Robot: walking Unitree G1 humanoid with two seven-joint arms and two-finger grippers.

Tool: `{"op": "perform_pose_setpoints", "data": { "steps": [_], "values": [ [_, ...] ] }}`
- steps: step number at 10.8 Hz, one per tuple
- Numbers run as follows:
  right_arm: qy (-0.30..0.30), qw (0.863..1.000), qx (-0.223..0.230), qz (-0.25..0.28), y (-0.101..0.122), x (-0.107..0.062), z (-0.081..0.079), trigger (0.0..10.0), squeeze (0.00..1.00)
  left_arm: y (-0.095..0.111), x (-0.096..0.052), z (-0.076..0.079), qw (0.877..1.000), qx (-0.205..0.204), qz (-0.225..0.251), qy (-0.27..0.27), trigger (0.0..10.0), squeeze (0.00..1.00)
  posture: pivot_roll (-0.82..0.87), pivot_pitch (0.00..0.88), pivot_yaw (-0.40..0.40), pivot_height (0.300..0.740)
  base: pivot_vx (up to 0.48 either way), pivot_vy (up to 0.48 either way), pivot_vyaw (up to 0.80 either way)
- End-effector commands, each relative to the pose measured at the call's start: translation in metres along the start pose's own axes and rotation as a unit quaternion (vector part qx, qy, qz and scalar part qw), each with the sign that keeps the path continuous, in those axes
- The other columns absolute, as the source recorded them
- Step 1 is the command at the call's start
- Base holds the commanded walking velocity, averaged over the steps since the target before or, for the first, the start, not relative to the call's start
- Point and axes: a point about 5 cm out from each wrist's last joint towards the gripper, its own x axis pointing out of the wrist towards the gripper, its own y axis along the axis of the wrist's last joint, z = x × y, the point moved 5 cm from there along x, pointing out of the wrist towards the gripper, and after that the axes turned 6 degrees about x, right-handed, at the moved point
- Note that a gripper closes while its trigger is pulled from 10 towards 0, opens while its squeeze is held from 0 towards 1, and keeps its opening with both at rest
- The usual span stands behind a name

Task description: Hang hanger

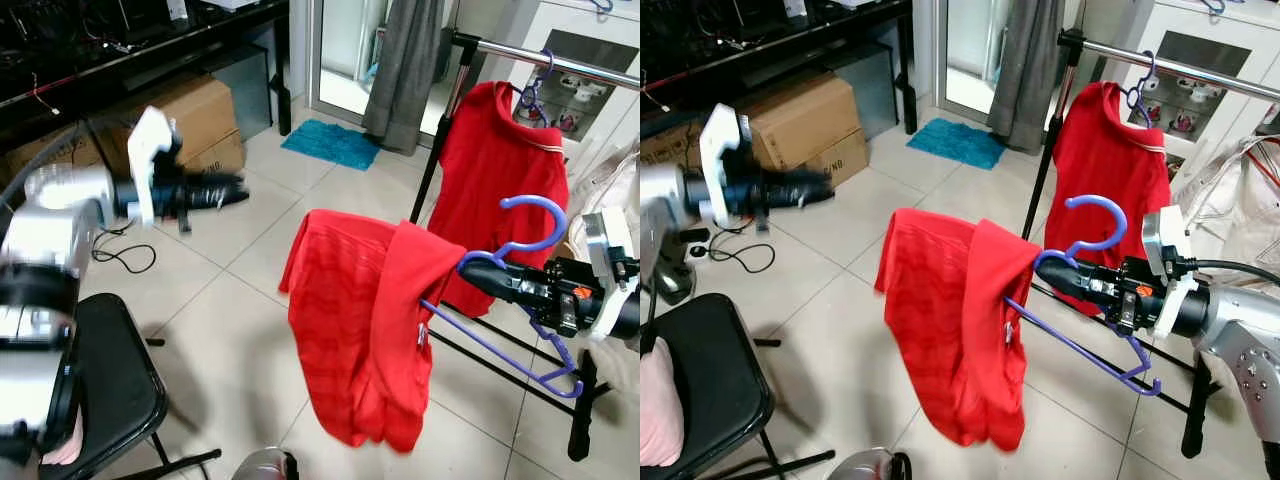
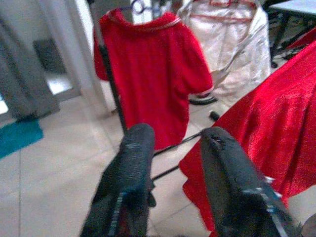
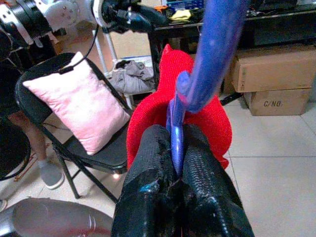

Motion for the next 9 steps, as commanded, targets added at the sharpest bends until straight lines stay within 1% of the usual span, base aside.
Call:
{"op": "perform_pose_setpoints", "data": {
  "steps": [1, 2, 3, 4, 5, 6, 7, 8, 9],
  "values": [
    [0.001, 1.0, -0.024, 0.013, 0.011, 0.003, 0.0, 10.0, 0.0, 0.015, 0.009, 0.0, 1.0, 0.018, 0.016, -0.015, 10.0, 1.0, 0.03, 0.0, 0.016, 0.74, 0.0, 0.0, 0.0],
    [0.005, 1.0, -0.025, 0.015, 0.012, 0.006, -0.001, 10.0, 0.0, 0.031, 0.027, 0.008, 0.998, 0.018, 0.047, -0.049, 10.0, 1.0, 0.03, 0.0, 0.012, 0.74, 0.0, 0.0, 0.0],
    [0.009, 1.0, -0.026, 0.015, 0.013, 0.01, -0.002, 10.0, 0.0, 0.044, 0.046, 0.019, 0.993, 0.022, 0.066, -0.093, 10.0, 1.0, 0.03, 0.0, 0.012, 0.74, 0.0, 0.0, 0.0],
    [0.01, 0.999, -0.03, 0.012, 0.014, 0.015, -0.003, 10.0, 0.0, 0.046, 0.071, 0.033, 0.987, 0.05, 0.058, -0.138, 10.0, 1.0, 0.02, 0.0, 0.019, 0.74, 0.0, 0.0, 0.0],
    [0.01, 0.999, -0.031, 0.012, 0.014, 0.017, -0.003, 10.0, 0.0, 0.046, 0.081, 0.039, 0.985, 0.069, 0.052, -0.152, 10.0, 0.76, 0.02, 0.0, 0.023, 0.74, 0.0, 0.0, 0.0],
    [0.015, 0.999, -0.034, 0.014, 0.016, 0.019, -0.006, 10.0, 0.0, 0.047, 0.09, 0.046, 0.981, 0.075, 0.053, -0.169, 10.0, 0.0, 0.01, 0.0, 0.028, 0.74, 0.0, 0.0, 0.0],
    [0.018, 0.999, -0.035, 0.015, 0.017, 0.02, -0.008, 10.0, 0.0, 0.048, 0.097, 0.053, 0.978, 0.072, 0.058, -0.188, 10.0, 0.0, 0.01, 0.0, 0.032, 0.74, 0.0, 0.0, 0.0],
    [0.021, 0.999, -0.034, 0.013, 0.015, 0.021, -0.011, 10.0, 0.0, 0.055, 0.105, 0.066, 0.969, 0.055, 0.076, -0.23, 10.0, 0.0, 0.01, 0.0, 0.031, 0.74, 0.0, 0.0, 0.0],
    [0.024, 0.999, -0.033, 0.012, 0.014, 0.023, -0.012, 10.0, 0.0, 0.062, 0.11, 0.072, 0.963, 0.043, 0.091, -0.249, 10.0, 0.0, 0.01, 0.0, 0.031, 0.74, 0.0, 0.0, 0.0]
  ]
}}
